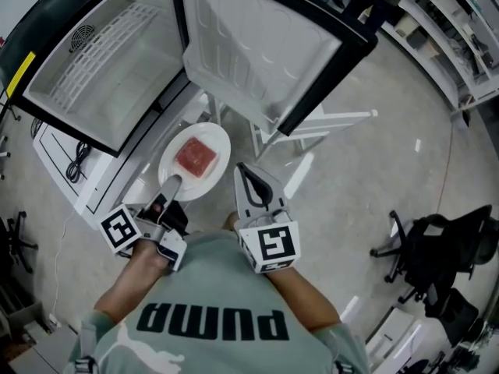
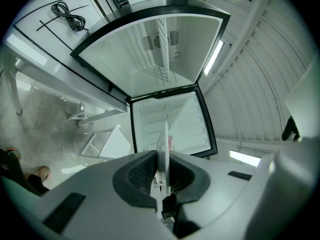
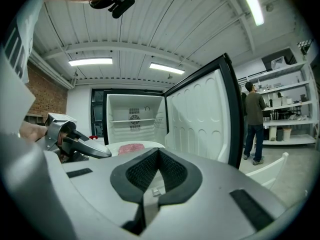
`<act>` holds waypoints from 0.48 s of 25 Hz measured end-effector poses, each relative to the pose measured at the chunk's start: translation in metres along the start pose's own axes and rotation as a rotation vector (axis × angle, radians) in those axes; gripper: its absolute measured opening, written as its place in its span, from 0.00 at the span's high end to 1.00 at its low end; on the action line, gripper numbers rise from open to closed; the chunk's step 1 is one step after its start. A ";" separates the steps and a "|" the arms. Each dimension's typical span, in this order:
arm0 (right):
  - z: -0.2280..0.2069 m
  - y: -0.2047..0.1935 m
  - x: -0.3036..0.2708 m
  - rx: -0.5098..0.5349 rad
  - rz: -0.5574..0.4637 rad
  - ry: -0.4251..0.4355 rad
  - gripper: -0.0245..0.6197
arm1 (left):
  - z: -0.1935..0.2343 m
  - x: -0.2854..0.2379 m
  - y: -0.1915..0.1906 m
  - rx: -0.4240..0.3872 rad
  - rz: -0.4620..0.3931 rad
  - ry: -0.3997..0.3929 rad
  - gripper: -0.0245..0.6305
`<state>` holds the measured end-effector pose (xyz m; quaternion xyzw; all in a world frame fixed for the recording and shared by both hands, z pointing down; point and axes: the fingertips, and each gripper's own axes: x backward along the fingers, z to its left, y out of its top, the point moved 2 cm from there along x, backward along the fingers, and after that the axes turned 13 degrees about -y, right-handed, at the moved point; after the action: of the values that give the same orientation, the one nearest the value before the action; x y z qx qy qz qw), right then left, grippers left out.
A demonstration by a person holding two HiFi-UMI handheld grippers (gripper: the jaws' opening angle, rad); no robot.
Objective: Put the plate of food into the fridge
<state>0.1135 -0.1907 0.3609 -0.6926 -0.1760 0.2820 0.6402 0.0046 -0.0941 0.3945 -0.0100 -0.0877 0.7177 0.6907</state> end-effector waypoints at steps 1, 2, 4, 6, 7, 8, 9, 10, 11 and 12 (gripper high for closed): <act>-0.003 -0.001 0.001 -0.002 0.000 0.005 0.95 | 0.000 -0.002 -0.003 -0.002 -0.005 0.002 0.91; -0.006 -0.002 0.001 -0.004 -0.001 0.010 0.95 | 0.000 -0.003 -0.005 -0.006 -0.009 0.004 0.91; -0.011 -0.002 0.002 -0.006 -0.005 0.021 0.95 | 0.000 -0.005 -0.010 -0.015 -0.016 0.009 0.91; -0.016 -0.003 0.004 -0.006 -0.009 0.031 0.96 | -0.001 -0.007 -0.014 -0.021 -0.025 0.012 0.91; -0.018 -0.003 0.005 -0.006 -0.011 0.035 0.95 | -0.002 -0.007 -0.016 -0.023 -0.030 0.013 0.91; -0.020 -0.003 0.006 -0.006 -0.014 0.038 0.95 | -0.002 -0.007 -0.018 -0.025 -0.034 0.014 0.91; -0.022 -0.003 0.007 -0.006 -0.016 0.041 0.96 | -0.002 -0.007 -0.020 -0.028 -0.038 0.014 0.91; -0.023 -0.003 0.008 -0.006 -0.019 0.044 0.95 | -0.002 -0.007 -0.021 -0.030 -0.040 0.016 0.91; -0.024 -0.003 0.009 -0.006 -0.021 0.046 0.95 | -0.002 -0.008 -0.022 -0.032 -0.042 0.016 0.91; -0.025 -0.003 0.009 -0.006 -0.023 0.047 0.96 | -0.002 -0.008 -0.023 -0.031 -0.043 0.016 0.91</act>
<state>0.1360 -0.2049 0.3626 -0.6989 -0.1699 0.2579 0.6451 0.0276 -0.1013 0.3951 -0.0245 -0.0935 0.7010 0.7066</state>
